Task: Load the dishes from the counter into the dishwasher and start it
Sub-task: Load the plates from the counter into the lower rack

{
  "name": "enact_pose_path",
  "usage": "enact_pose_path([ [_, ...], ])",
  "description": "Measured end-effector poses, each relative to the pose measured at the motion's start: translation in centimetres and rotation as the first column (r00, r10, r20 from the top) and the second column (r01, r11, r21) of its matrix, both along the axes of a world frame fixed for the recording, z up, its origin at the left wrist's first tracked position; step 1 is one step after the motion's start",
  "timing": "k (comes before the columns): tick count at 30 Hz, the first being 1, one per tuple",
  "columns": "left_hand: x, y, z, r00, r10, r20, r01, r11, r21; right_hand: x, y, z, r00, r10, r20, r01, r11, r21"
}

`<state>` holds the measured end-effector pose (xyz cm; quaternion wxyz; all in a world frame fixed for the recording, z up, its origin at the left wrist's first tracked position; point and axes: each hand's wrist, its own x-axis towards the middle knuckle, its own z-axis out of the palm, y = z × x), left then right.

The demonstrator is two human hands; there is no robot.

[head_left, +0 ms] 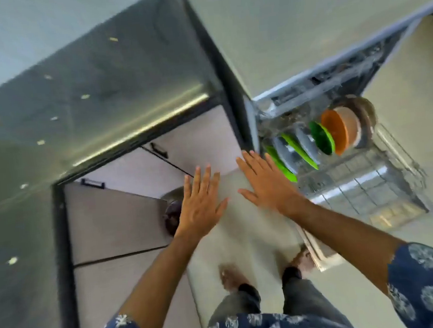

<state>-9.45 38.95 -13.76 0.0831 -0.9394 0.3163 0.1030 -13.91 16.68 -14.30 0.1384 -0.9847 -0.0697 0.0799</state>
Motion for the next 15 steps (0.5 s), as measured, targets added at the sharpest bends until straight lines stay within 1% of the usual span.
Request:
enact_pose_path([
  [2, 0.4, 4.1, 2.5, 0.993, 0.098, 0.068, -0.096, 0.995, -0.038, 1.6, 3.5, 2.5, 0.994, 0.096, 0.051, -0.094, 0.995, -0.038],
  [4, 1.0, 7.9, 4.6, 0.978, 0.182, 0.101, -0.174, 0.981, -0.083, 3.4, 7.1, 4.6, 0.983, 0.163, 0.081, -0.159, 0.986, -0.051],
  [6, 1.0, 13.0, 6.7, 0.947, 0.291, 0.139, -0.277, 0.955, -0.110, 5.4, 11.8, 6.8, 0.961, 0.246, 0.126, -0.237, 0.968, -0.083],
  [9, 0.8, 20.9, 9.2, 0.882, 0.441, 0.166, -0.415, 0.894, -0.168, 8.5, 19.0, 9.6, 0.918, 0.354, 0.180, -0.339, 0.934, -0.108],
  [12, -0.1, 29.5, 10.6, 0.786, 0.587, 0.195, -0.550, 0.808, -0.212, 11.2, 26.9, 12.1, 0.850, 0.473, 0.231, -0.455, 0.881, -0.130],
  [15, -0.9, 36.3, 11.5, 0.681, 0.705, 0.198, -0.665, 0.709, -0.235, 13.6, 33.4, 13.9, 0.795, 0.554, 0.246, -0.543, 0.831, -0.120],
])
